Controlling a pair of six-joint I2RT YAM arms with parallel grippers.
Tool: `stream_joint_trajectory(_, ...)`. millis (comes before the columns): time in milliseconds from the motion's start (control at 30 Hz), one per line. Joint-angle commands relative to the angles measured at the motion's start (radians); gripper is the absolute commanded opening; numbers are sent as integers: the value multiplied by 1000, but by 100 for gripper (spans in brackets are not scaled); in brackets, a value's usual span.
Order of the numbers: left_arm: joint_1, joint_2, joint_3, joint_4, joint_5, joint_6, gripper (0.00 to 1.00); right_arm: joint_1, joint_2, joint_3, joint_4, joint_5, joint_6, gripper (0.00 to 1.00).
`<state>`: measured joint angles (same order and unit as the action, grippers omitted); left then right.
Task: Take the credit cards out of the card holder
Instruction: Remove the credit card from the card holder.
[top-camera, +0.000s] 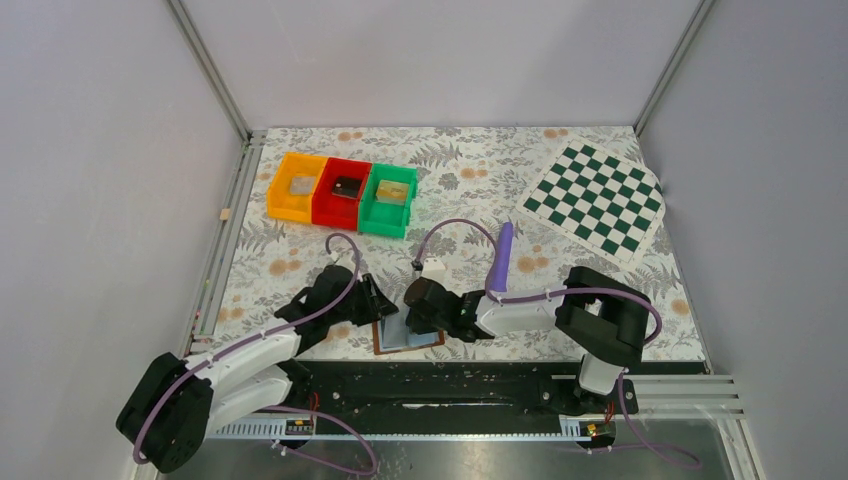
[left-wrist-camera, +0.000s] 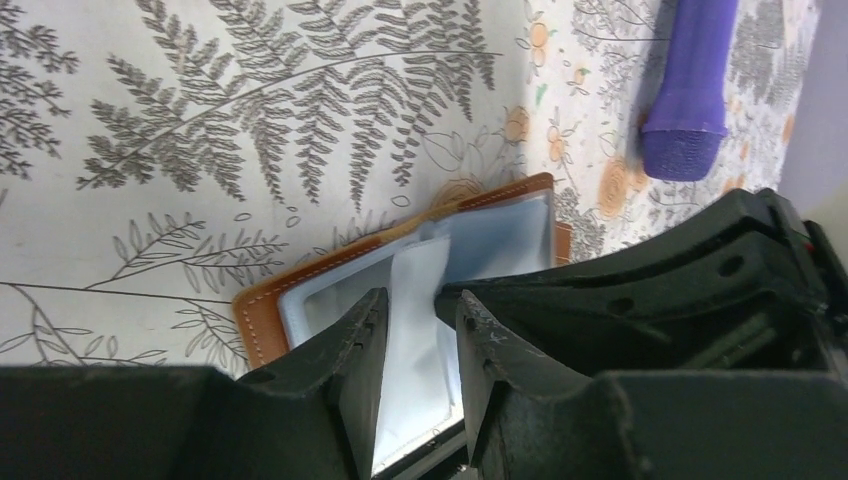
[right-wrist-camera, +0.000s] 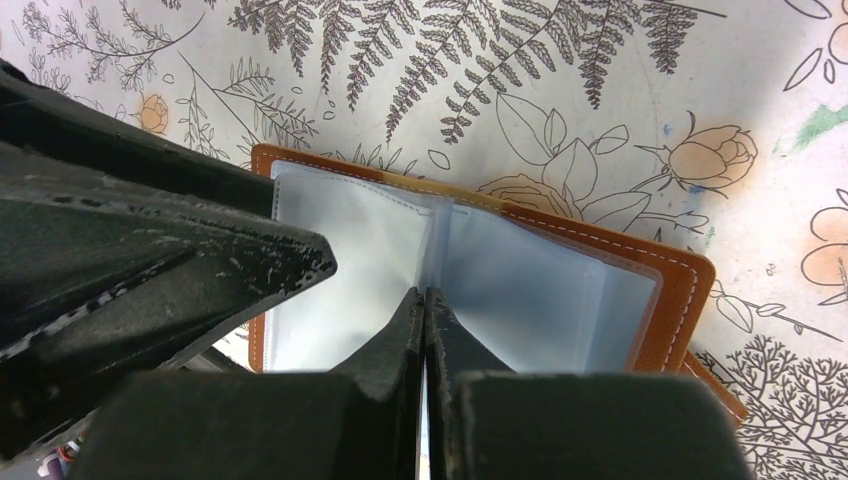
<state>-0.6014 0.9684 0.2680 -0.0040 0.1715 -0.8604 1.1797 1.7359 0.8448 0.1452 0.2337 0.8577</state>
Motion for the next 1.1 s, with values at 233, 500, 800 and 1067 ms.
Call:
stream_joint_trajectory(233, -4, -30, -61, 146, 153, -73, 30, -9, -6, -35, -51, -1, 0, 3)
stream_joint_trajectory(500, -5, -26, -73, 158, 184, -69, 31, -9, -54, -52, -48, 13, -7, 15)
stream_joint_trajectory(800, -6, -34, -51, 215, 254, -76, 35, -9, -179, -93, -64, 58, -13, 35)
stream_joint_trajectory(1067, -27, 62, -47, 345, 314, -109, 35, -9, -278, -152, -67, 98, -7, 43)
